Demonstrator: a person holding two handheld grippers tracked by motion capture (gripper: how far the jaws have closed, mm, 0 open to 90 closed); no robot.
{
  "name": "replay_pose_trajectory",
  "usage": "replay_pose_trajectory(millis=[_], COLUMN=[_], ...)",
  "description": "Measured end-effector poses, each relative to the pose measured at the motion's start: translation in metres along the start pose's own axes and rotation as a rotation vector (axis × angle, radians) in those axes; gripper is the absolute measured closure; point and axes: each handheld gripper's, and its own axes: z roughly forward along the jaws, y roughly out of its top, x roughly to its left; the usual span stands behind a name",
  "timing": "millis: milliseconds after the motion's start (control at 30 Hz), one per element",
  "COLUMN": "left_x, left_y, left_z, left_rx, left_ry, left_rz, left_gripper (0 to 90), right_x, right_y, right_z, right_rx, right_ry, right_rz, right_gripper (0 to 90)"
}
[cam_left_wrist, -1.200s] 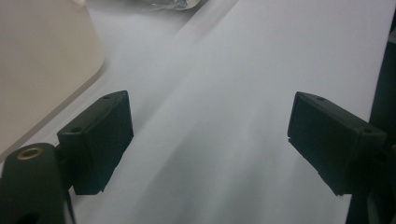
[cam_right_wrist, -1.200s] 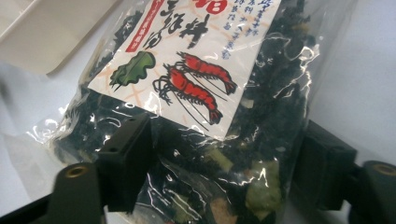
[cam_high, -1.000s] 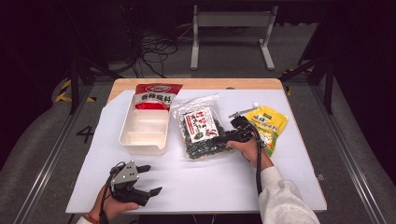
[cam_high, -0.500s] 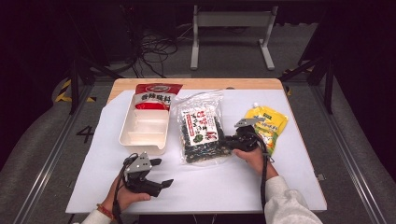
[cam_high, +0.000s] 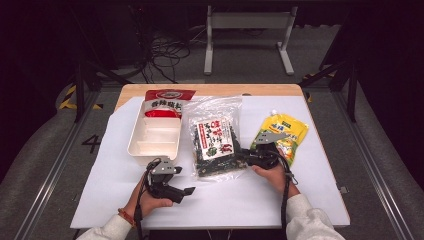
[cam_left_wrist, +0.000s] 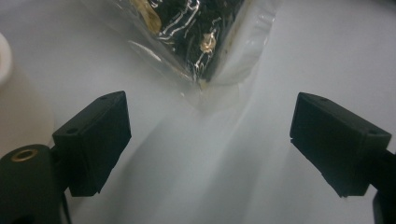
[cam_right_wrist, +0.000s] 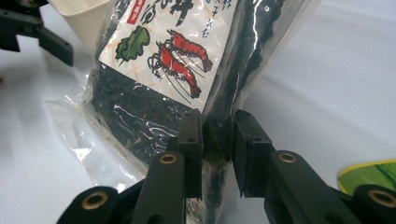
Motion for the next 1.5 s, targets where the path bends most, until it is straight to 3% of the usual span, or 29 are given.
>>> replay_pose_trajectory(millis=[167, 300, 433, 567, 767, 967, 1100, 1300, 1400, 1500], left_x=[0.005, 0.004, -0.002, -0.002, -0.003, -0.01, -0.012, -0.014, -0.012, -0.011], left_y=[0.007, 0.014, 0.015, 0.015, 0.023, 0.029, 0.031, 0.035, 0.035, 0.034], left_z=[0.004, 0.007, 0.006, 0.002, -0.015, -0.031, -0.039, -0.049, -0.052, -0.053], left_rx=[-0.024, -0.047, -0.05, -0.068, -0.152, -0.217, -0.247, -0.284, -0.293, -0.286], left_ry=[-0.012, -0.022, -0.006, -0.008, 0.016, 0.037, 0.049, 0.044, 0.035, 0.033], left_rz=[-0.031, -0.033, 0.0, -0.006, 0.031, 0.07, 0.082, 0.108, 0.11, 0.12], left_gripper=[12.9, 15.2, 14.8, 14.9, 17.1, 19.3, 25.8, 43.9, 54.3, 58.1], right_x=[0.005, 0.008, 0.013, 0.016, 0.025, 0.043, 0.047, 0.055, 0.058, 0.06], right_y=[-0.004, -0.006, -0.008, -0.009, -0.007, -0.002, -0.002, 0.0, 0.002, 0.004], right_z=[-0.004, -0.005, -0.006, -0.009, -0.011, -0.006, -0.004, -0.002, -0.001, -0.002], right_rx=[-0.04, -0.068, -0.085, -0.093, -0.111, -0.095, -0.091, -0.078, -0.083, -0.089], right_ry=[0.003, 0.027, 0.035, 0.043, 0.073, 0.094, 0.098, 0.083, 0.071, 0.066], right_rz=[-0.058, -0.101, -0.134, -0.155, -0.198, -0.247, -0.255, -0.263, -0.256, -0.253], right_gripper=[75.0, 75.2, 75.2, 75.0, 75.8, 75.1, 74.3, 71.1, 70.3, 70.1])
